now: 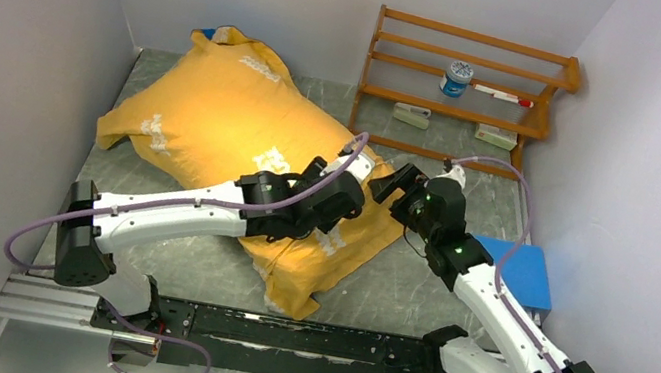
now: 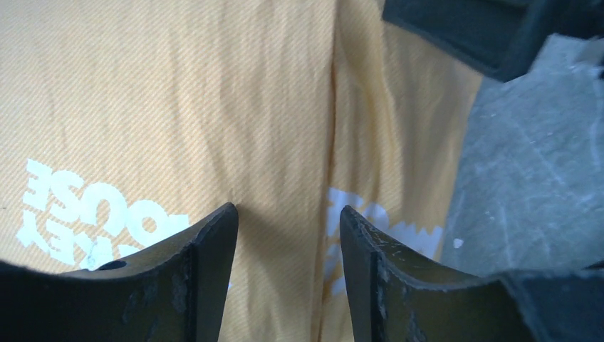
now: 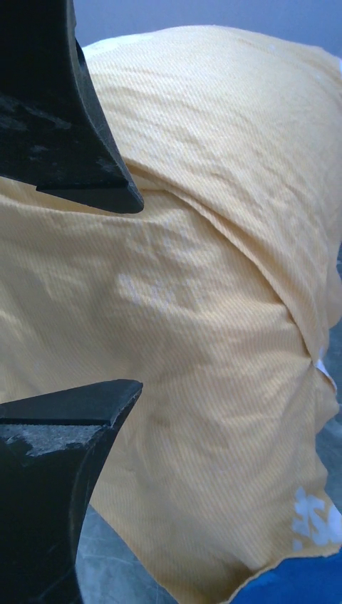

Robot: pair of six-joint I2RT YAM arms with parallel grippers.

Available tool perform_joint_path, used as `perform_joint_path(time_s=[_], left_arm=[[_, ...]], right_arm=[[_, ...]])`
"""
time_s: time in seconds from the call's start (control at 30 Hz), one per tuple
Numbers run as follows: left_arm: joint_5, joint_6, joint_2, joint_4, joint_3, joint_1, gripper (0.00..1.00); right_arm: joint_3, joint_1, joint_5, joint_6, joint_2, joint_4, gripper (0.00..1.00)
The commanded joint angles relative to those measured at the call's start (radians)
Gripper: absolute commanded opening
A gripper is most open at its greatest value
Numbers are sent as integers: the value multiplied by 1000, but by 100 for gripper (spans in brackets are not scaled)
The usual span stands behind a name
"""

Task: Remove the pillowcase from the pillow
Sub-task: Remove the pillow from the pillowcase.

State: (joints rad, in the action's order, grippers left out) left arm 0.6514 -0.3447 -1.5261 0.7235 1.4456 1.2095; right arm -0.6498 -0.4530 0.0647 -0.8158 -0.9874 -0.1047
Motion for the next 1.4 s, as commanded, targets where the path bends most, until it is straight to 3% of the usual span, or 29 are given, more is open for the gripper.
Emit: perform_joint_path(time_s=[0.0,0.17,0.33,0.67,0.87,1.0,1.37], left_arm=[[55,29,-29,73,33,-5,60],[49,30,-43,69,9,-5,56],[174,-24,-52,137,34,-5,48],[250,-40,-57,185,47,-14,40],[205,18,9,99,5,-14,27],[204,17,-2,109,-11,-31,5],[124,-49,88,58,-142,-77,5]], right_arm=[[-28,1,57,5,39,-18,90],[-41,2,66,10,32,-34,91],[-76,3,53,23,5,-66,91],[-87,5,-6,39,-3,-46,91],[-100,4,-54,60,-17,-40,91],[-125,5,-130,95,-41,-45,91],[-268,5,-175,250,-80,-294,98]])
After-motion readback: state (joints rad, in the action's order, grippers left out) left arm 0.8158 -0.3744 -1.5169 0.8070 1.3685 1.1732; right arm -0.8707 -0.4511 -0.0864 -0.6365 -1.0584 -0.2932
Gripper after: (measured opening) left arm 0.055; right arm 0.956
